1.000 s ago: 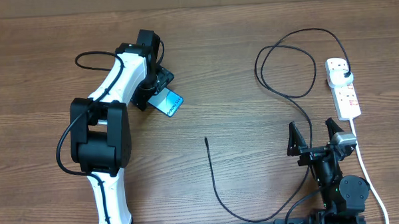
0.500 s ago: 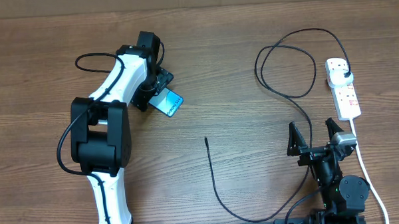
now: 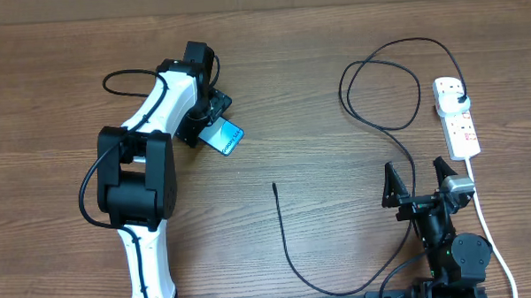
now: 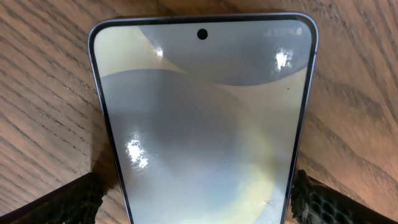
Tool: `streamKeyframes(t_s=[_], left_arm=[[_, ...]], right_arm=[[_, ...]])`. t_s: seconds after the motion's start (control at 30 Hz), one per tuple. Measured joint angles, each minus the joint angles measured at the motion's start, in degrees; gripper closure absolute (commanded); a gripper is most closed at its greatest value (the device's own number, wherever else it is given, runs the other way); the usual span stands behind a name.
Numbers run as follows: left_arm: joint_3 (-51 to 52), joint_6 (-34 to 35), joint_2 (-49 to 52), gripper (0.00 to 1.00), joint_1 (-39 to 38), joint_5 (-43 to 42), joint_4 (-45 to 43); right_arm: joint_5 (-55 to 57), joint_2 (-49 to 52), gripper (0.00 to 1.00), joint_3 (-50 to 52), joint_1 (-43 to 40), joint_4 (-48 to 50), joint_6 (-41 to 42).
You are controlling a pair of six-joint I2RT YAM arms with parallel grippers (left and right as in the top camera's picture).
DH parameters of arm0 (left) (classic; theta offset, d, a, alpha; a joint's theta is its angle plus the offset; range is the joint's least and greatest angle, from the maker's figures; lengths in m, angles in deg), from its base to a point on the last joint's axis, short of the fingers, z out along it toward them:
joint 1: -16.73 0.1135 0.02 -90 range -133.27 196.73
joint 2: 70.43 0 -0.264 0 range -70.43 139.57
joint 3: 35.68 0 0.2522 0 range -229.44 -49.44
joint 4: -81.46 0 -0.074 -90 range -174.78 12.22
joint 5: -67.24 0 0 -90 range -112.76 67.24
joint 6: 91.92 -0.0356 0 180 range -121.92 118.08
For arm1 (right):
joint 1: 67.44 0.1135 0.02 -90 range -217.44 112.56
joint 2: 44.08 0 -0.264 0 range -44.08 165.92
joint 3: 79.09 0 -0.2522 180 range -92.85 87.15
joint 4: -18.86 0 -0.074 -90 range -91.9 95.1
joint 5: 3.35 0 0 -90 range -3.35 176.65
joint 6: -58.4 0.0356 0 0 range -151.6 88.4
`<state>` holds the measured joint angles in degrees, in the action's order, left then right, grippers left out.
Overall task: Plug charger to phone and switch on socket
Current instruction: 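Close the left gripper on the phone's bottom end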
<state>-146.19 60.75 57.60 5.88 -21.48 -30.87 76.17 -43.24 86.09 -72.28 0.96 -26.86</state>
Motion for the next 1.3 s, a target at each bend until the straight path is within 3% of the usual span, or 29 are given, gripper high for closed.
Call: streamKeyframes(t_s=[1.3], left_arm=[[-0.55, 1.73, 0.31, 0.00, 0.02, -0.24, 0.96]], right_arm=[[0.02, 0.00, 0.00, 0.00, 0.00, -0.02, -0.02]])
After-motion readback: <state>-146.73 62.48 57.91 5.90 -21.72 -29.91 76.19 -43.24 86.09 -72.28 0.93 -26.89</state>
